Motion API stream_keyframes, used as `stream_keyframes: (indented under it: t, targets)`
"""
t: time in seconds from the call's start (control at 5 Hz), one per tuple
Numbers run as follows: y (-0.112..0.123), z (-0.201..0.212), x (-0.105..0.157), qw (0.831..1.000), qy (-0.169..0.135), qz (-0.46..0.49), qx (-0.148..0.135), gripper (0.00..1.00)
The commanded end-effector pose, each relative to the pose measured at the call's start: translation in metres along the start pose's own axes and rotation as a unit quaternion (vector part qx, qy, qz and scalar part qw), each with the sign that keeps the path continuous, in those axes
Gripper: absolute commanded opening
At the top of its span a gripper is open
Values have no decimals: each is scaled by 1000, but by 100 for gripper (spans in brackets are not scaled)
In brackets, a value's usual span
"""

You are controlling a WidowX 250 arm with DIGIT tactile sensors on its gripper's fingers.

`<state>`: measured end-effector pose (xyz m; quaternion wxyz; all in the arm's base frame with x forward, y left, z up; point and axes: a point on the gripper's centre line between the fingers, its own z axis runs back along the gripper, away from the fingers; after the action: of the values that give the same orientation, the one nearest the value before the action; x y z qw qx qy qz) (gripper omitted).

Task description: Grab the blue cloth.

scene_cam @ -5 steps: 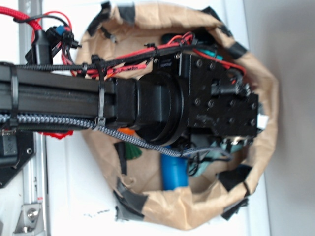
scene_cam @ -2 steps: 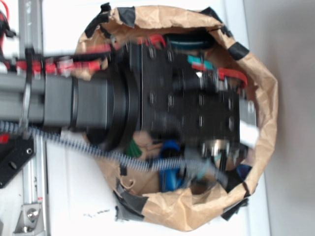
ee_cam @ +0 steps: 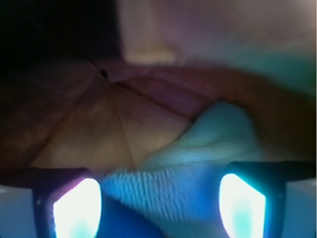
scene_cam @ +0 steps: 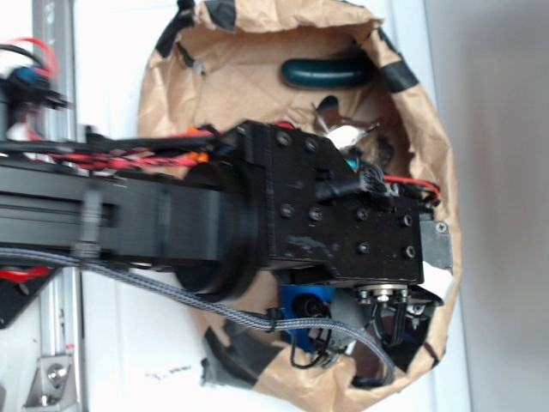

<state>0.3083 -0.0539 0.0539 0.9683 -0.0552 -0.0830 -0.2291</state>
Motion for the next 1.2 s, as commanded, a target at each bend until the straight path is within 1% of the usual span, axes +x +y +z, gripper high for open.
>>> stream_keyframes:
  t: [0.0, 0.2, 0.4, 0.6, 0.8, 1.0]
  targets:
    - [-3, -20, 12, 999, -25, -8, -46, 100]
    - [-1, -21, 8, 1000, -1, 1, -23, 100]
    - [12, -11, -6, 998, 34, 50, 26, 76]
    - [27, -1, -20, 993, 52, 88, 55, 0]
    - [35, 13, -27, 992, 41, 100, 58, 0]
    - [37, 22, -31, 992, 30, 108, 56, 0]
